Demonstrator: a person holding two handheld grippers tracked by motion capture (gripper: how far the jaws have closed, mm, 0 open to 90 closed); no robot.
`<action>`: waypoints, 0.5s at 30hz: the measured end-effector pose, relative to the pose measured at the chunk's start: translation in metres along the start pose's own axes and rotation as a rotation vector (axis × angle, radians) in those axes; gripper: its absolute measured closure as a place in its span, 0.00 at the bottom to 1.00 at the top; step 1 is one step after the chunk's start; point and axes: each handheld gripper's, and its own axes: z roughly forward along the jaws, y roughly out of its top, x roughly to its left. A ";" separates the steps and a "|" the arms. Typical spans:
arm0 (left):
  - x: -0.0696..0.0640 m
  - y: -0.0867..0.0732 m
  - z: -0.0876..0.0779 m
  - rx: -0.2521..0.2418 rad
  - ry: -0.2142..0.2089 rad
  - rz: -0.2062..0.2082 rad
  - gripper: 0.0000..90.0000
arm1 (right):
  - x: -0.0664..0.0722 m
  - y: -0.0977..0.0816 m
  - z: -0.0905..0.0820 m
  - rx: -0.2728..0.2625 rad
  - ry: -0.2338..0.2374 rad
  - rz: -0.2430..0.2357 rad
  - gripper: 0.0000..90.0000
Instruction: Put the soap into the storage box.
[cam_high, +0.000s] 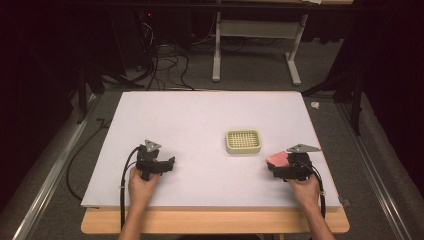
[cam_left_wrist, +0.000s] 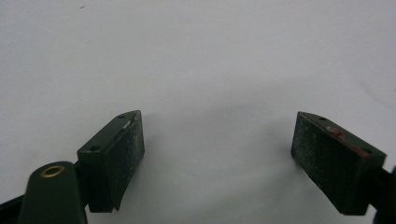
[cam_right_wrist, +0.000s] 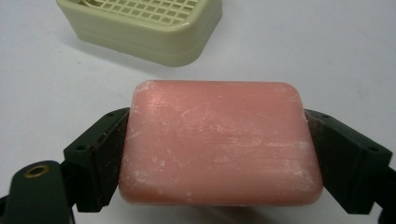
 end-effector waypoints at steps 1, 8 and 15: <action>0.000 0.000 0.000 0.000 0.000 0.000 0.20 | 0.000 0.001 -0.001 0.002 -0.002 -0.002 0.15; 0.000 0.000 0.000 0.000 0.000 0.000 0.20 | 0.002 0.010 -0.004 -0.014 0.004 0.000 0.15; 0.000 0.000 0.000 0.001 0.000 0.001 0.20 | 0.005 0.016 -0.007 -0.020 0.017 0.004 0.15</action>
